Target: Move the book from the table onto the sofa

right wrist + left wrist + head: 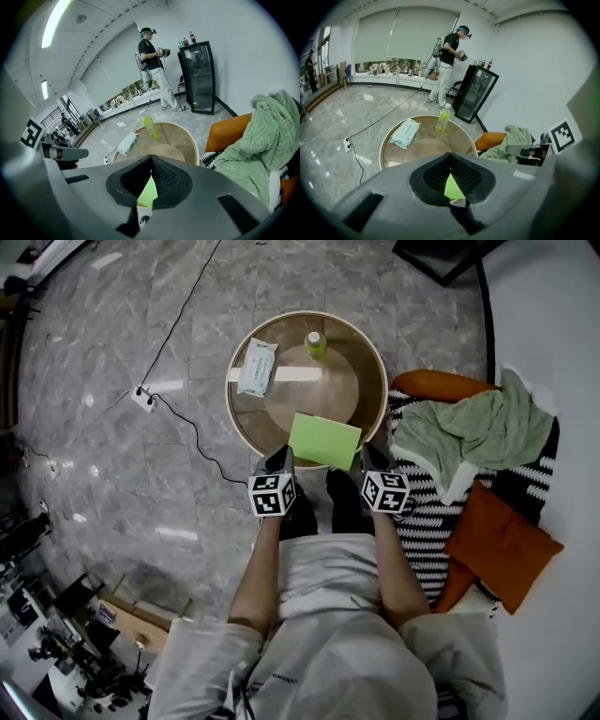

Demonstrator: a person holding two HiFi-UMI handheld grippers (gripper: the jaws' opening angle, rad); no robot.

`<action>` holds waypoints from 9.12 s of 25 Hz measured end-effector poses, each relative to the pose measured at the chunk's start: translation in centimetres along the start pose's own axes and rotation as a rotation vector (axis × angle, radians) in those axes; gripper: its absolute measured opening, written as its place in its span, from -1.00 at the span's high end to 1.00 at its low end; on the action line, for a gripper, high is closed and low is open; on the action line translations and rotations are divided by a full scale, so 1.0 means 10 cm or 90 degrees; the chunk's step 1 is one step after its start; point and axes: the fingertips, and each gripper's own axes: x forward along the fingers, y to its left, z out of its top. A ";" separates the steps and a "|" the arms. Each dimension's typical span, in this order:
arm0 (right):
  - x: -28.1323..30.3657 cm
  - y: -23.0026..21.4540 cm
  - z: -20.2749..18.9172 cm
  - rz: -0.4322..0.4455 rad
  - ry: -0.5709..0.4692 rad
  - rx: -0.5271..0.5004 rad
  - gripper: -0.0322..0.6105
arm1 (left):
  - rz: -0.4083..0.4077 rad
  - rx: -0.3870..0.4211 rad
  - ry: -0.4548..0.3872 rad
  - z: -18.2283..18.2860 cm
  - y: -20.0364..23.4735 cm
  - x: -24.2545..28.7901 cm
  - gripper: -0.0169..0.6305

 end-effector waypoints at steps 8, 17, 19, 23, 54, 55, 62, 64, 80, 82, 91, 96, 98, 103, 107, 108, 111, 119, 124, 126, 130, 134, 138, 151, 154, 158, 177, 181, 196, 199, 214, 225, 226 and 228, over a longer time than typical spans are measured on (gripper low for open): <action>0.39 -0.14 -0.39 -0.014 0.031 0.005 0.88 | -0.062 0.064 0.081 -0.32 0.09 0.71 0.92; 0.72 -0.19 -0.88 -0.075 0.031 0.042 0.88 | -0.156 0.131 0.143 -0.72 0.38 1.12 0.92; 0.78 -0.18 -0.95 -0.084 0.013 0.073 0.88 | -0.157 0.137 0.162 -0.83 0.52 1.18 0.92; 1.04 -0.06 -1.09 -0.077 0.008 0.094 0.88 | -0.176 0.147 0.183 -0.92 0.75 1.37 0.92; 1.57 -0.53 -2.08 -0.148 0.094 0.212 0.11 | -0.248 0.131 0.262 -1.46 0.87 2.24 0.26; 1.57 -0.53 -2.08 -0.146 0.098 0.215 0.11 | -0.252 0.132 0.266 -1.47 0.86 2.24 0.26; 1.34 -0.47 -1.93 -0.186 0.087 0.209 0.11 | -0.253 0.145 0.266 -1.31 0.71 2.14 0.31; 1.25 -0.46 -1.83 -0.200 0.074 0.207 0.11 | -0.263 0.153 0.257 -1.22 0.64 2.11 0.31; 0.06 -0.30 -1.61 -0.282 -0.007 0.251 0.11 | -0.294 0.240 0.236 -0.90 -0.19 1.31 0.31; -0.13 -0.25 -1.64 -0.297 -0.021 0.267 0.11 | -0.297 0.258 0.237 -0.89 -0.31 1.17 0.31; -0.89 -0.25 -1.55 -0.356 -0.091 0.282 0.11 | -0.333 0.314 0.227 -0.76 -0.95 0.74 0.29; -1.38 -0.38 -1.58 -0.428 -0.112 0.278 0.11 | -0.366 0.331 0.226 -0.86 -1.40 0.63 0.27; -1.57 -0.48 -1.63 -0.441 -0.119 0.294 0.11 | -0.383 0.347 0.228 -0.92 -1.63 0.58 0.27; -2.03 -0.70 -1.73 -0.489 -0.155 0.344 0.11 | -0.430 0.409 0.237 -0.98 -2.23 0.51 0.27; -2.39 -0.86 -1.82 -0.514 -0.184 0.372 0.11 | -0.450 0.454 0.244 -1.07 -2.68 0.40 0.27; -2.47 -0.91 -1.83 -0.518 -0.192 0.373 0.11 | -0.452 0.461 0.245 -1.08 -2.78 0.37 0.27; -2.66 -1.07 -1.92 -0.520 -0.208 0.381 0.11 | -0.457 0.480 0.250 -1.19 -3.04 0.33 0.27; -3.18 -1.44 -2.23 -0.533 -0.261 0.407 0.11 | -0.469 0.547 0.262 -1.49 -3.75 0.23 0.27; -3.49 -1.65 -2.47 -0.545 -0.289 0.436 0.11 | -0.492 0.613 0.277 -1.71 -4.22 0.16 0.27; -3.59 -1.67 -2.62 -0.548 -0.285 0.444 0.11 | -0.505 0.647 0.283 -1.84 -4.38 0.12 0.27; -3.73 -1.73 -2.95 -0.556 -0.266 0.469 0.11 | -0.519 0.681 0.294 -2.13 -4.63 0.08 0.27; -3.85 -1.78 -3.28 -0.557 -0.257 0.515 0.11 | -0.535 0.708 0.312 -2.45 -4.83 0.01 0.27; -3.95 -1.82 -3.46 -0.560 -0.223 0.503 0.11 | -0.549 0.732 0.321 -2.64 -4.99 -0.01 0.27; -4.21 -2.30 -4.02 -0.607 -0.203 0.603 0.11 | -0.602 0.811 0.366 -3.34 -5.65 0.23 0.27; -3.94 -2.41 -4.21 -0.586 -0.191 0.651 0.11 | -0.585 0.827 0.390 -3.50 -5.60 0.51 0.27; -3.64 -2.74 -4.46 -0.579 -0.200 0.688 0.15 | -0.584 0.857 0.414 -3.76 -5.65 0.98 0.27; -2.95 -3.72 -5.16 -0.616 -0.205 0.749 0.20 | -0.595 0.873 0.451 -4.45 -5.82 2.10 0.27; -2.79 -3.84 -5.30 -0.624 -0.215 0.765 0.20 | -0.617 0.887 0.458 -4.58 -5.84 2.25 0.27; -2.77 -4.36 -5.24 -0.638 -0.210 0.733 0.20 | -0.645 0.858 0.475 -4.54 -6.14 2.57 0.27; -2.74 -4.38 -5.29 -0.628 -0.216 0.741 0.19 | -0.639 0.834 0.482 -4.55 -6.15 2.62 0.32; -2.80 -4.35 -5.31 -0.620 -0.221 0.786 0.19 | -0.620 0.822 0.492 -4.42 -6.03 2.66 0.36; -3.12 -3.92 -4.79 -0.605 -0.210 0.721 0.19 | -0.640 0.800 0.466 -4.17 -6.05 1.98 0.36; -3.14 -3.84 -4.68 -0.596 -0.206 0.707 0.19 | -0.640 0.798 0.462 -4.12 -6.04 1.86 0.36; -3.24 -3.67 -4.53 -0.585 -0.205 0.701 0.19 | -0.646 0.795 0.457 -4.06 -6.03 1.60 0.36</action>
